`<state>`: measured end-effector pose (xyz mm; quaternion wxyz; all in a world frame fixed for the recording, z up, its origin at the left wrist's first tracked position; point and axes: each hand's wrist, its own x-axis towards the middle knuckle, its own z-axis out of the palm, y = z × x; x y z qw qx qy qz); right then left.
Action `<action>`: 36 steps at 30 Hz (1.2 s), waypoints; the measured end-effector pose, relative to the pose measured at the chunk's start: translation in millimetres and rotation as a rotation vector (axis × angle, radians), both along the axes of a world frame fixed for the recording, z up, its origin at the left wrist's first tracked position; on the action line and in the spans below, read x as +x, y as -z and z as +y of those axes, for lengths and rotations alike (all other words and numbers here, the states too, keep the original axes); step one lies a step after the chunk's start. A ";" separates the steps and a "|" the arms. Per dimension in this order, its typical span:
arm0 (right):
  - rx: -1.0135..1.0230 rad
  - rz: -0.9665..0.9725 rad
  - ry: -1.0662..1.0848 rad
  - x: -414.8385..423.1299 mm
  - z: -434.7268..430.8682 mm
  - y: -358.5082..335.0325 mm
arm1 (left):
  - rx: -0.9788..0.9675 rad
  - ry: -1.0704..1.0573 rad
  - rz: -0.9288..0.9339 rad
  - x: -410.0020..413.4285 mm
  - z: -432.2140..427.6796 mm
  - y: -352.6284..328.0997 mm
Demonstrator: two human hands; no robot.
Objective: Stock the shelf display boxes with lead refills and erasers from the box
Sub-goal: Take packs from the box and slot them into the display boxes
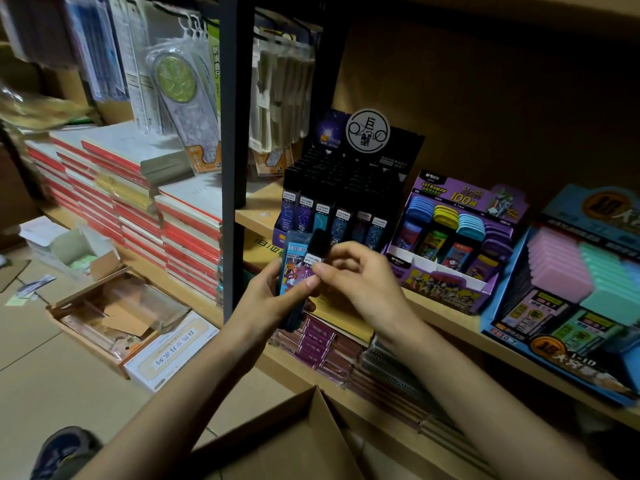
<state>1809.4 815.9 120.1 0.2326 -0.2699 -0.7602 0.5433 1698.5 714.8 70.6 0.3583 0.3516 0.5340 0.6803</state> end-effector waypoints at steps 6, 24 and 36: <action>-0.100 0.104 0.044 5.0 6.2 1.3 | -0.042 -0.021 -0.035 1.9 3.9 4.2; 0.338 0.286 0.303 3.6 61.1 -19.2 | -0.102 -0.169 -0.184 -6.2 2.5 4.6; 0.444 0.218 0.343 -7.6 66.2 -21.3 | -0.096 -0.156 -0.199 -9.3 2.0 7.7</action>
